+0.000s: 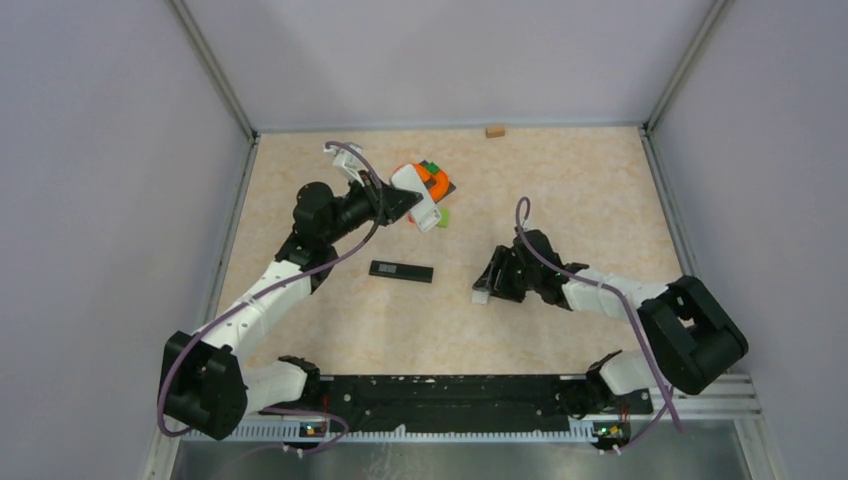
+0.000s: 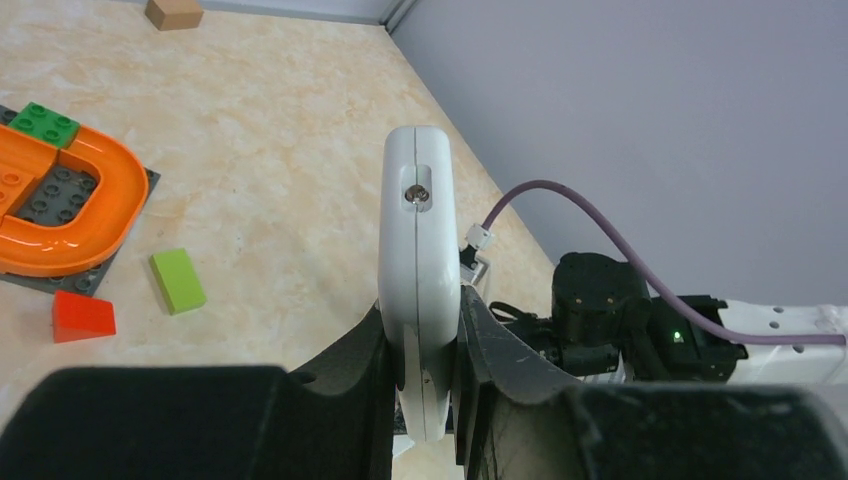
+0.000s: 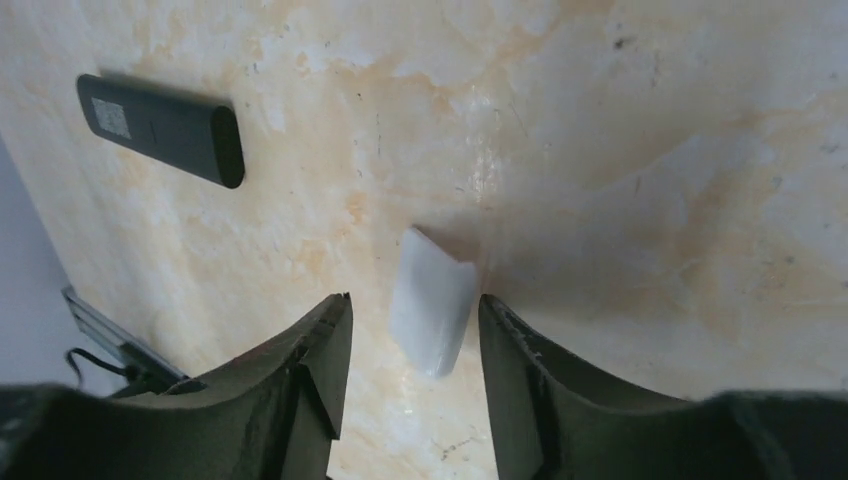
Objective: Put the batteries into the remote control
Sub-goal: Place the battery cover at the center of the board, then adjust the remote control.
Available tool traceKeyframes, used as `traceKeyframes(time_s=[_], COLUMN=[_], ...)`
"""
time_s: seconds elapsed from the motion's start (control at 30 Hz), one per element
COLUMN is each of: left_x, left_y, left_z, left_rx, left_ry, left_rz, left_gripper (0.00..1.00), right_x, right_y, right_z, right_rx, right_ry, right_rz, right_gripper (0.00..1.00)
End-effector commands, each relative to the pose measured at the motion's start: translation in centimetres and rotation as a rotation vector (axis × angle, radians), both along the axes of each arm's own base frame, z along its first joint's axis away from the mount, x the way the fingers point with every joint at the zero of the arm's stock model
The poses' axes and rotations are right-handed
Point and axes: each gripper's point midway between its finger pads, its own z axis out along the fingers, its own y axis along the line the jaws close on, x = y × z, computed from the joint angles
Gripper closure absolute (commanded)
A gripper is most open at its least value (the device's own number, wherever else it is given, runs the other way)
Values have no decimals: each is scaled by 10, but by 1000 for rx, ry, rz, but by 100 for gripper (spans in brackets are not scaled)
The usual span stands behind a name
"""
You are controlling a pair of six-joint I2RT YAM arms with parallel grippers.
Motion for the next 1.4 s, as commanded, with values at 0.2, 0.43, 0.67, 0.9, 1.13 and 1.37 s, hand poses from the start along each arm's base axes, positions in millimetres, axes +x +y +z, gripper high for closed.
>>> traceKeyframes(time_s=[0.2, 0.43, 0.67, 0.9, 1.13, 1.37], left_x=[-26, -40, -56, -68, -76, -82], left_y=[-10, -19, -28, -31, -30, -30], left_z=[50, 59, 75, 87, 102, 106], left_rx=[-33, -78, -194, -317, -400, -396], left_ry=[-188, -198, -170, -135, -119, -110], left_rz=[-154, -263, -379, -473, -521, -533], left_gripper=[100, 100, 100, 100, 100, 100], right_x=[30, 32, -30, -32, -20, -13], right_y=[-8, 2, 50, 62, 78, 78], right_z=[82, 152, 278, 326, 326, 336], right_rx=[-12, 94, 580, 653, 626, 667], right_ry=[-246, -435, -816, -923, -890, -928], right_rz=[-19, 44, 429, 432, 403, 355], right_gripper=[21, 28, 23, 23, 32, 37])
